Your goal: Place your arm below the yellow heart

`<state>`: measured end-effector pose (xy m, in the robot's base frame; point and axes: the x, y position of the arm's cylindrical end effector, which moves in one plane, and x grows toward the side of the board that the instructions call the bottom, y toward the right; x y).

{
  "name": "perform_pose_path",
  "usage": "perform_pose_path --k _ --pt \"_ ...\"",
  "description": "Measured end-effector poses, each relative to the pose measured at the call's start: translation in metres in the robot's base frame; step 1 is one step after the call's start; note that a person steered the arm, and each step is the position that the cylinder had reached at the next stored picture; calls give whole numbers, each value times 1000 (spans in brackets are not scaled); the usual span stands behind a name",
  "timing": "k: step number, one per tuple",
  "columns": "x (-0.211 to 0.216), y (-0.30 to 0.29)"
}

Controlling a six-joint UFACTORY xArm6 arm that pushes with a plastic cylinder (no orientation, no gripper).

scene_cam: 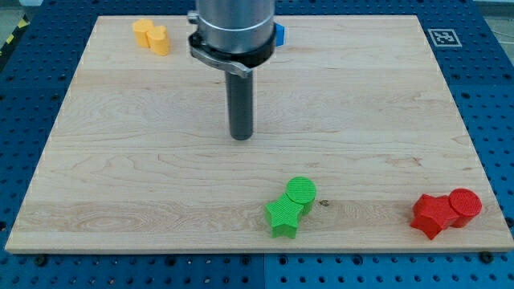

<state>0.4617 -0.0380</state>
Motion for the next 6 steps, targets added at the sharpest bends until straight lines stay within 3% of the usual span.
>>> perform_pose_path --k 4,6 --pt "-114 -111" --pt "-152 -160"
